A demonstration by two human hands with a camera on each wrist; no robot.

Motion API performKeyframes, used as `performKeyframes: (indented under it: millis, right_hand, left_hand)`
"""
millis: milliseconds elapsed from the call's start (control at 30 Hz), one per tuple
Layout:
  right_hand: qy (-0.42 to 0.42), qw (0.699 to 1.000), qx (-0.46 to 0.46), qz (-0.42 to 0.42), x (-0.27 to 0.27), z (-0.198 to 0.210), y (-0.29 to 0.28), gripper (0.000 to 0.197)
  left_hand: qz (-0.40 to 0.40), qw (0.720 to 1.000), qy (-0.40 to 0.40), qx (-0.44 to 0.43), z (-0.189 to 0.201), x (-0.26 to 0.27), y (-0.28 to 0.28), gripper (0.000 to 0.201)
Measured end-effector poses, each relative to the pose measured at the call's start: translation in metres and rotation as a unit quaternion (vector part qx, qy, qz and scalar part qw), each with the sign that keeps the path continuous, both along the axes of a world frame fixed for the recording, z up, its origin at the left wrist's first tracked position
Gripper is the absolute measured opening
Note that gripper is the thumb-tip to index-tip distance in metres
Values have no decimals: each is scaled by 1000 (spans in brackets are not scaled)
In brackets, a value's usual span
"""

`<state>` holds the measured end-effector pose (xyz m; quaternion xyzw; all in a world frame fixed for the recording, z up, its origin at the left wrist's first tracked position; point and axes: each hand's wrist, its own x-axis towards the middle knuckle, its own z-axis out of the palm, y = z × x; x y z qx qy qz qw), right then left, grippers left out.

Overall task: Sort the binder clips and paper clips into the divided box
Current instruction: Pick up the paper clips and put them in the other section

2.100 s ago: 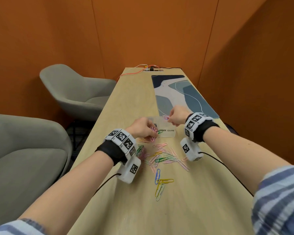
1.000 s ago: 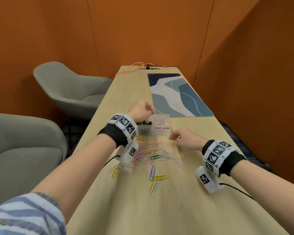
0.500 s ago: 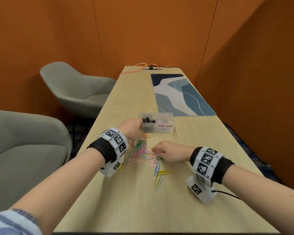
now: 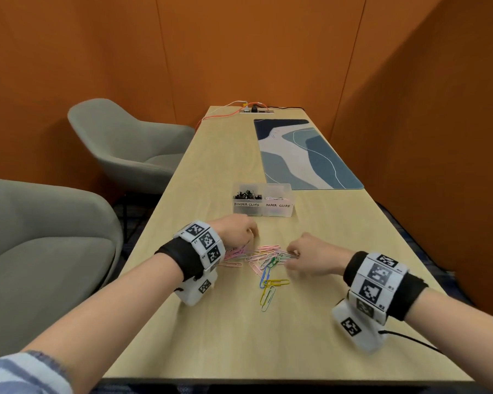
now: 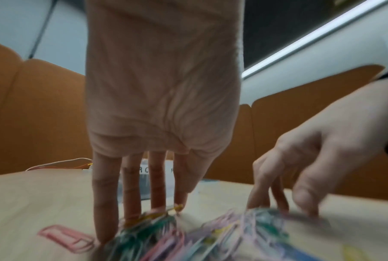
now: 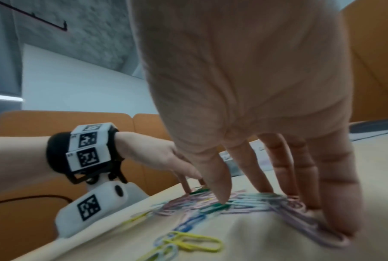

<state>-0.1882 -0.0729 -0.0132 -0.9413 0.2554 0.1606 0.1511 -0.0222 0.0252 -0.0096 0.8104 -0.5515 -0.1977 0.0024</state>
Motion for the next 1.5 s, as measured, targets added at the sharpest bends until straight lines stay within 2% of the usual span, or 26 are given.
performKeyframes:
  millis: [100,167,233,300,367,533,800,1033,1100,1167,1267,1367,1500]
  right_hand:
    - [-34,999,21,27,14,0,8,50]
    - [-20,999,16,28,20,0,8,72]
    - [13,999,-7,49,25,-3,9,94]
    - [31,997,-22,72,31,-6,12,102]
    - [26,996,-31,85,37,-7,12,97]
    - [-62,992,-59,90,42,-9,12,52]
    - [-93,991,-56,82,39,-8,4,33]
    - [-136,987,-56,71,34,-10,-3,21]
    - [-151,988,-24,37,33,-8,-8,16]
    - [-169,983,61,-24,33,-5,-16,9]
    - [-196,954,192,-118,33,3,-30,12]
    - [-228,913,292,-170,31,13,-42,18]
    - [-255,883,345,-191,24,18,-52,16]
  left_hand:
    - [42,997,27,-57,8,3,14,35]
    - [89,995,6,-52,9,13,26,41]
    - [136,990,-9,41,5,21,39,77]
    - [150,981,-22,125,0,23,48,102]
    - [133,980,-46,138,-4,19,50,101]
    - [105,990,-25,93,-7,9,39,85]
    - [62,998,7,-23,-5,-2,17,41]
    - [63,997,1,-44,-2,-2,8,31]
    - [81,995,32,-51,2,0,7,32]
    - [109,988,93,-64,8,5,4,31]
    - [143,974,159,-76,21,14,-4,23]
    - [175,953,221,-114,37,22,-19,9]
    - [223,911,279,-207,52,35,-53,18]
